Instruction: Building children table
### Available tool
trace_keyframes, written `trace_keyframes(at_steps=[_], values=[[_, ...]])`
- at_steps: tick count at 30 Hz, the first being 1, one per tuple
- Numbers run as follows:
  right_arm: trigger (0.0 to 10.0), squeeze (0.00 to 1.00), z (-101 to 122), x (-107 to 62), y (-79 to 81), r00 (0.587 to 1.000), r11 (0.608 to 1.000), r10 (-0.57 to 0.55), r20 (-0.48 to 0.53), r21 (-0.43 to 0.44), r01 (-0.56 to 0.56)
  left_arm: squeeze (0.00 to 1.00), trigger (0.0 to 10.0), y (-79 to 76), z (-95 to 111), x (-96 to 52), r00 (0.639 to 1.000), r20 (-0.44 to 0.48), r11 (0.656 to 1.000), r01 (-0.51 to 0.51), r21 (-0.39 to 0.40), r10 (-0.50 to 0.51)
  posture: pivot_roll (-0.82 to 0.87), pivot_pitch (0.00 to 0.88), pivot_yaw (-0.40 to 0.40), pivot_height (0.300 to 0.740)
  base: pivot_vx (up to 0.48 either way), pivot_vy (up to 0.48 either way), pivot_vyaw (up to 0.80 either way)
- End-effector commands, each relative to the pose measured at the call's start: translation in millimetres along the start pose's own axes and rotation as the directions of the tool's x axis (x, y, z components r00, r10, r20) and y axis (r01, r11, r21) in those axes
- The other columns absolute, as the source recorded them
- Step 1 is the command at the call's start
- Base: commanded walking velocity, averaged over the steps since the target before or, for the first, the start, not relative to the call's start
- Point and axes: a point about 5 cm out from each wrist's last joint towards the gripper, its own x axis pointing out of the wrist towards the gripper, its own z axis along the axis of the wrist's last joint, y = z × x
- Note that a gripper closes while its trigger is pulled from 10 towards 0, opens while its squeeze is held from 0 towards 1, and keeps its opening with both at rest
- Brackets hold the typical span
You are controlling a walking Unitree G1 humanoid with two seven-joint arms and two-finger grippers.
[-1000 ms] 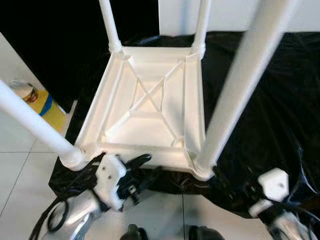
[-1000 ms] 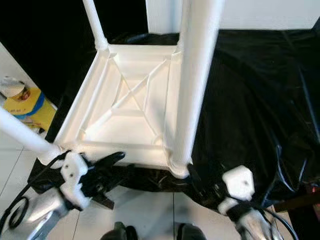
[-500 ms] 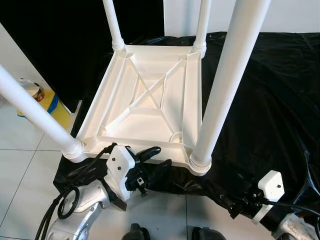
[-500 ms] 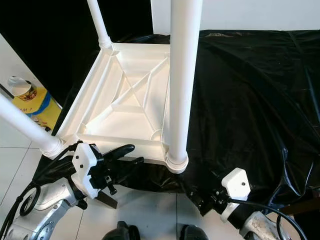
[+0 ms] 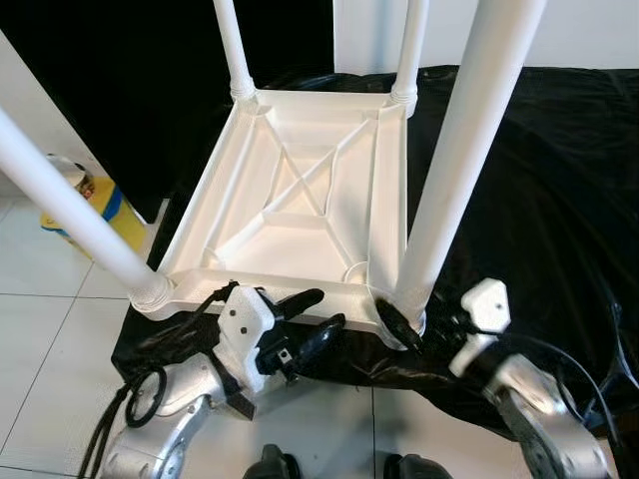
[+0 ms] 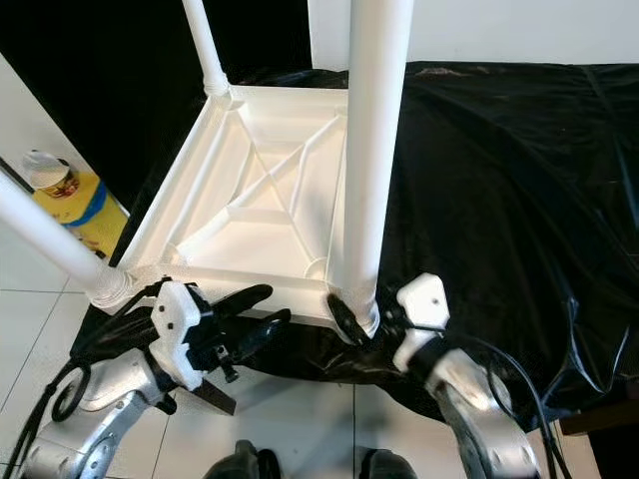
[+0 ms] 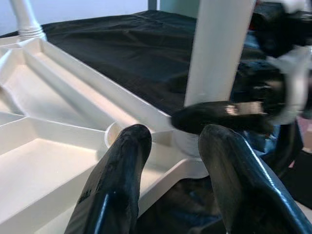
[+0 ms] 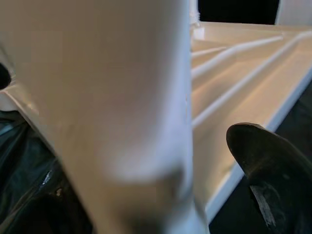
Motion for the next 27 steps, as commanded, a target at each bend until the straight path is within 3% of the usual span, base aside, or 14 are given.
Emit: trace_keyframes(at_steps=[1, 7, 9, 18, 20, 26, 27], values=[[10.0, 0.00, -5, -1.3, -1.0, 1.000, 1.000, -0.011, -0.015, 0.006, 0.011, 0.00, 10.0, -0.8, -1, -0.3, 1.000, -0.009, 1.000, 0.002, 0.013, -0.002, 0.07, 0.119, 0.038, 0.740, 0.000, 0.000, 0.00], [10.0, 0.00, -8, 1.1, -23.9, 0.996, 0.996, -0.087, -0.022, -0.032, 0.086, 0.00, 10.0, 0.3, -2, 0.6, 1.000, -0.003, 1.000, -0.003, 0.017, 0.003, 0.07, 0.113, 0.033, 0.740, 0.000, 0.000, 0.00], [10.0, 0.00, -9, -1.5, -44.8, 0.987, 0.986, -0.156, -0.024, -0.062, 0.154, 0.00, 10.0, 1.3, -2, 1.0, 1.000, 0.001, 1.000, -0.010, 0.024, 0.010, 0.07, 0.105, 0.030, 0.740, 0.000, 0.000, 0.00], [10.0, 0.00, -10, -4.8, -68.2, 0.972, 0.968, -0.236, -0.022, -0.094, 0.233, 0.00, 10.0, 1.0, -1, 4.5, 1.000, 0.011, 1.000, -0.008, 0.028, 0.008, 0.07, 0.099, 0.032, 0.740, 0.000, 0.000, 0.00], [10.0, 0.00, -10, -5.8, -70.0, 0.968, 0.964, -0.249, -0.018, -0.097, 0.247, 0.00, 10.0, 0.9, -1, 4.9, 1.000, 0.013, 1.000, -0.007, 0.029, 0.007, 0.07, 0.098, 0.031, 0.740, 0.000, 0.000, 0.00], [10.0, 0.00, -8, -3.6, -52.2, 0.970, 0.968, -0.241, 0.006, -0.069, 0.241, 0.00, 10.0, 0.8, 0, 10.0, 1.000, 0.008, 0.999, -0.022, 0.027, 0.021, 0.06, 0.097, 0.027, 0.740, 0.000, 0.000, 0.00], [8.3, 0.00, -8, -2.0, -45.5, 0.972, 0.970, -0.237, 0.013, -0.059, 0.237, 0.00, 10.0, 0.4, -1, 11.8, 0.999, 0.007, 0.999, -0.033, 0.032, 0.033, 0.06, 0.097, 0.026, 0.740, 0.000, 0.000, 0.00]])
